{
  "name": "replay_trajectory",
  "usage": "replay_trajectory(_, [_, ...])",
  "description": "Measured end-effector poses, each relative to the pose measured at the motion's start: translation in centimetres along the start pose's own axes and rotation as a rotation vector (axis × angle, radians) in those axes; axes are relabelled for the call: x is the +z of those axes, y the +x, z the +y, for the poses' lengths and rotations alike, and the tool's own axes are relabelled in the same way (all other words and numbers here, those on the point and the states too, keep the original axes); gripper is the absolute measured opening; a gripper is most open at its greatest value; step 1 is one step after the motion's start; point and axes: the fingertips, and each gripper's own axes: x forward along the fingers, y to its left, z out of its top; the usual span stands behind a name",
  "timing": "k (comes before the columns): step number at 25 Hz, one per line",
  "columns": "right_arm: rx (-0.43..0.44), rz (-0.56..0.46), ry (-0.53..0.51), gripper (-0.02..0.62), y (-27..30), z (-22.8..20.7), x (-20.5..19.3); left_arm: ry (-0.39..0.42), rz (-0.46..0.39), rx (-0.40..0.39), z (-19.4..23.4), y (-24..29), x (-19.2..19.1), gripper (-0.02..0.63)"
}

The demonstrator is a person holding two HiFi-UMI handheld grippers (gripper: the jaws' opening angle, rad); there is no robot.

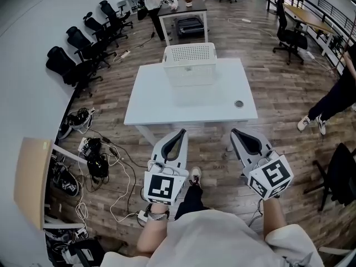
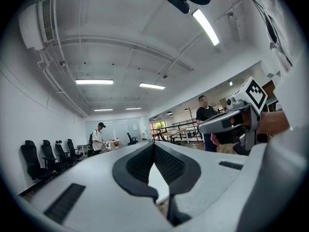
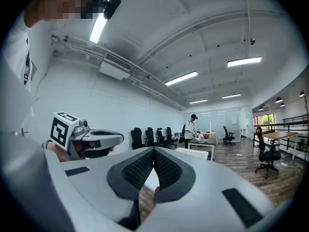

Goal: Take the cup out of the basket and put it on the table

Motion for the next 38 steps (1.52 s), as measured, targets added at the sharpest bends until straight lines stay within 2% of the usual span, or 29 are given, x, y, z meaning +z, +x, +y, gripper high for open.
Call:
replay_trajectory(6, [-0.038,-0.014,0.006,0.017,4.0,-3.7,-0.1,-0.006,0.002,-0.013,3.0,4.8,-2.0,0.003])
replay_trajectory(12, [-0.056,-0.024,0.032,0.017,11.7,-7.9,0.1,0.01,0.0,-0.02,8.8,11.5,-3.3,0.003])
replay_trajectory(19, [-0.073,-0.021,0.014,0.017,19.9,-12.4,0.8,0.005,-0.014,-0.021,14.7,18.5,-4.3,0.003])
replay_trajectory(24, [-0.082,0.0,0.015,0.017,24.9,-14.4,0.8,0.001,-0.015,-0.041,18.4,22.2,-4.8,0.003])
replay_trajectory(30, [-0.083,0.016,0.066,0.017,29.7,-16.9,0.7,0.001,0.009,-0.068,21.9,26.2,-6.0,0.003])
replay_trajectory(38, [-0.075,0.056,0.059,0.017,35.4,-17.9,-0.1,-0.019,0.039,-0.1,25.8,29.0,-8.4,0.003])
